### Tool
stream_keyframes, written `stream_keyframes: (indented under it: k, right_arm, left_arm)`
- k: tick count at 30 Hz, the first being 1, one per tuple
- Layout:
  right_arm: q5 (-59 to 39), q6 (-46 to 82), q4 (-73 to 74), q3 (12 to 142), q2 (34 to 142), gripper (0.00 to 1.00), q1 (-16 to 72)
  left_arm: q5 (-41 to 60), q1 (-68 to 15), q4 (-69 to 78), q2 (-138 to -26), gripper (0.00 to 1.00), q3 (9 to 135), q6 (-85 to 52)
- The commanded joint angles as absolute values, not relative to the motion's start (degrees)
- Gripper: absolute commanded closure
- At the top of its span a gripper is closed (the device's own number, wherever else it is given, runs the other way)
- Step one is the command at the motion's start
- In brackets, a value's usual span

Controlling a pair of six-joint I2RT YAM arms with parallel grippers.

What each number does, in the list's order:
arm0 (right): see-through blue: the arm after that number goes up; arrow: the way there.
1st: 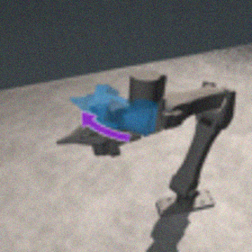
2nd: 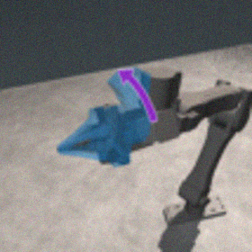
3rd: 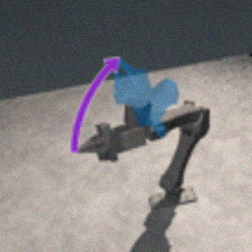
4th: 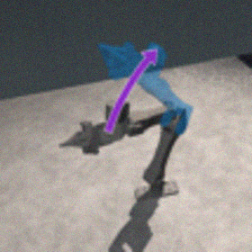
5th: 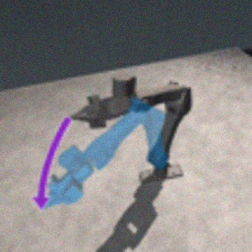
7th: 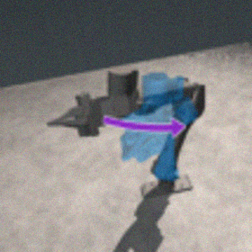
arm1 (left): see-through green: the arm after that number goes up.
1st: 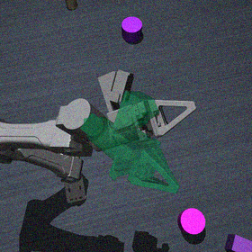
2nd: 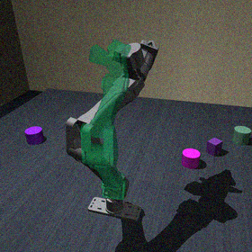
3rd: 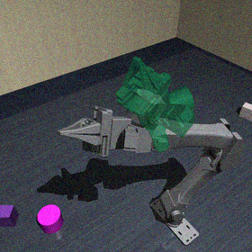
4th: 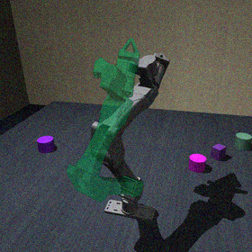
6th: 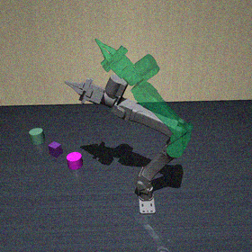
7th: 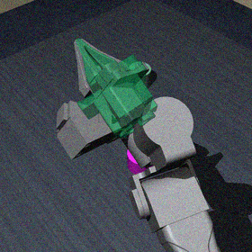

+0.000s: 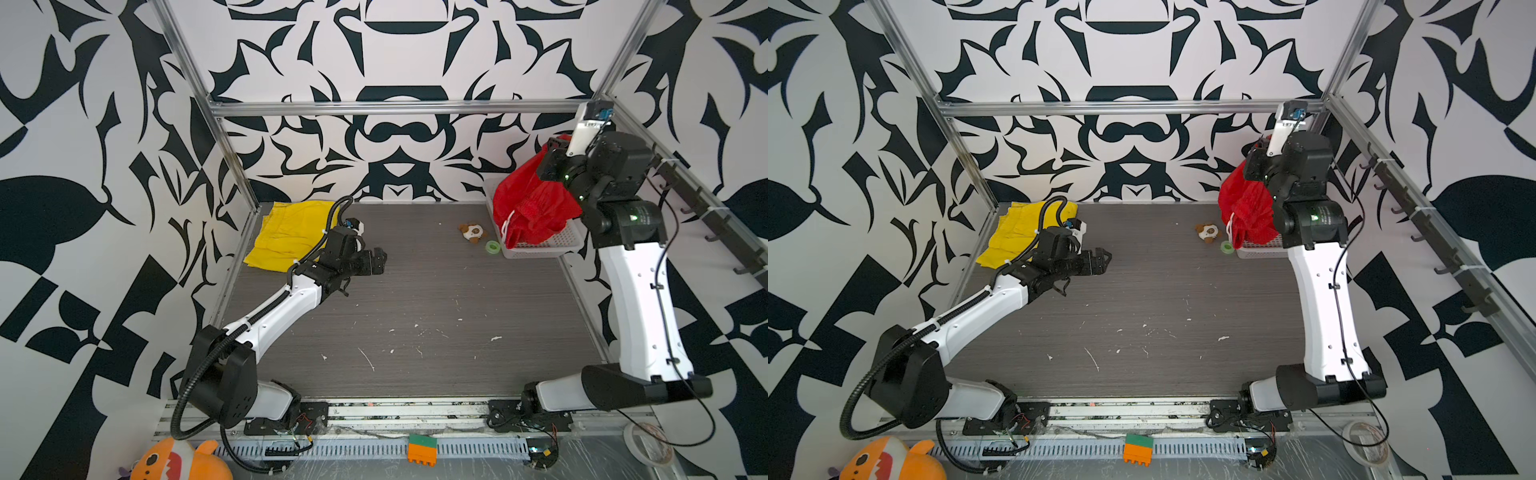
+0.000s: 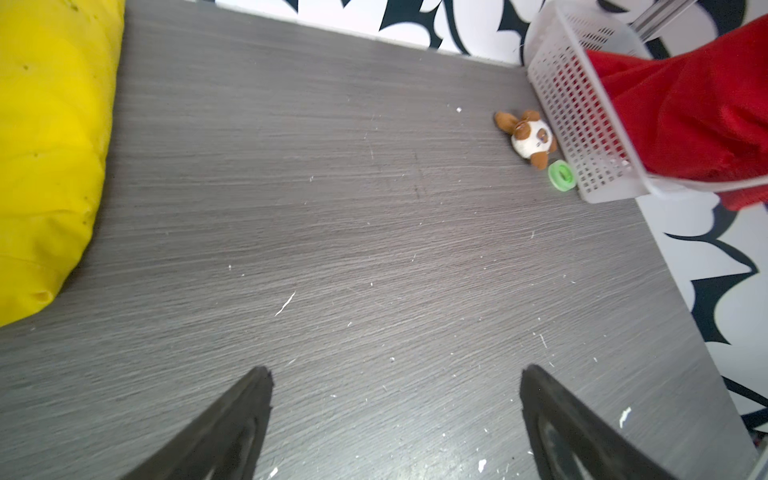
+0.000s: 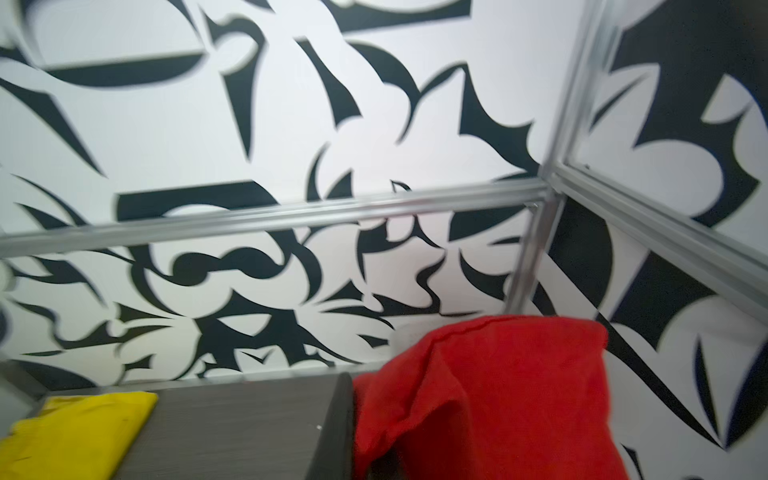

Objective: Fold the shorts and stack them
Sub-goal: 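Carry the red shorts out of the basket and drop them onto the table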

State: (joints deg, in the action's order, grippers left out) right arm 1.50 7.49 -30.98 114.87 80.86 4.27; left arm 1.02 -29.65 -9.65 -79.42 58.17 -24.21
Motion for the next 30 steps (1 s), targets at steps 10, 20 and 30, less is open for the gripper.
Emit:
stream_keyframes:
  k: [10, 20, 30]
  right_arm:
    - [-28.1, 23.9, -27.7, 127.3, 82.0, 1.00, 10.4]
    - [-26.3, 21.9, -28.2, 124.9, 88.7, 1.00, 31.6]
    - [-33.7, 25.7, -18.2, 120.8, 91.3, 1.00, 39.7]
  left_arm:
    - [-0.7, -29.8, -1.7, -64.3, 0.08, 50.1, -18.4]
    - [-17.6, -29.4, -17.0, -58.8, 0.04, 50.9, -21.1]
    - [-28.9, -27.4, -27.3, -52.0, 0.00, 53.9, -25.3]
